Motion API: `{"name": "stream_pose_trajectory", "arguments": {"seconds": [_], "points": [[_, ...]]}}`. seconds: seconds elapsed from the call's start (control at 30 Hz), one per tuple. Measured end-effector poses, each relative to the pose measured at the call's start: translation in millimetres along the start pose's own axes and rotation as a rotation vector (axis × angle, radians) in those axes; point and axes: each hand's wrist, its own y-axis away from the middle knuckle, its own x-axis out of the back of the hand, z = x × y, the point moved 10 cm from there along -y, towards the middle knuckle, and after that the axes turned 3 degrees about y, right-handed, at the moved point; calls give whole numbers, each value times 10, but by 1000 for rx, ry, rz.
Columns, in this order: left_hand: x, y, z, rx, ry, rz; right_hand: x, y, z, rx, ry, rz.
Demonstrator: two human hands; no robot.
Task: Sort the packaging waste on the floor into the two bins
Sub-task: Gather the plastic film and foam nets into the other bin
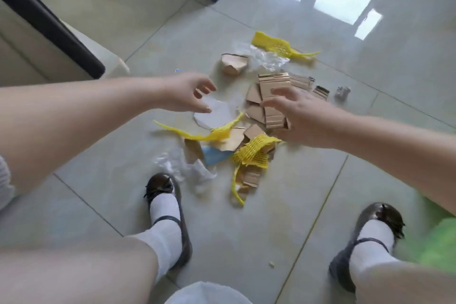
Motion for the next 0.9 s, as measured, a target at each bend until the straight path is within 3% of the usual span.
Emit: {"name": "stream_pose_trajectory", "arguments": {"seconds": [0.13, 0.27, 0.43, 0.57, 0.73, 0.8, 0.9], "points": [[-260, 91, -473, 0, -110, -100, -486, -250, -198, 105, 216, -197], [-836, 88, -958, -2, -122, -202, -1061, -442, -77, 82, 261, -388], [-1535, -27, -1340, -18, -131, -206, -1664, -670, 43, 53, 273, -443], [-1908, -57, -1440, -63, -284, -184, -2055, -775, 84, 63, 330, -396], [-1914, -128, -1329, -193, -492, -91, -2133, -886, -1, 128, 421, -114], [-1880, -141, -1301, -243, -491, -72, -2089, -908, -62, 167, 445, -15], [-1780, -154, -1299, -221, -353, -38, -2037, -924, -73, 169, 466, 0]]}}
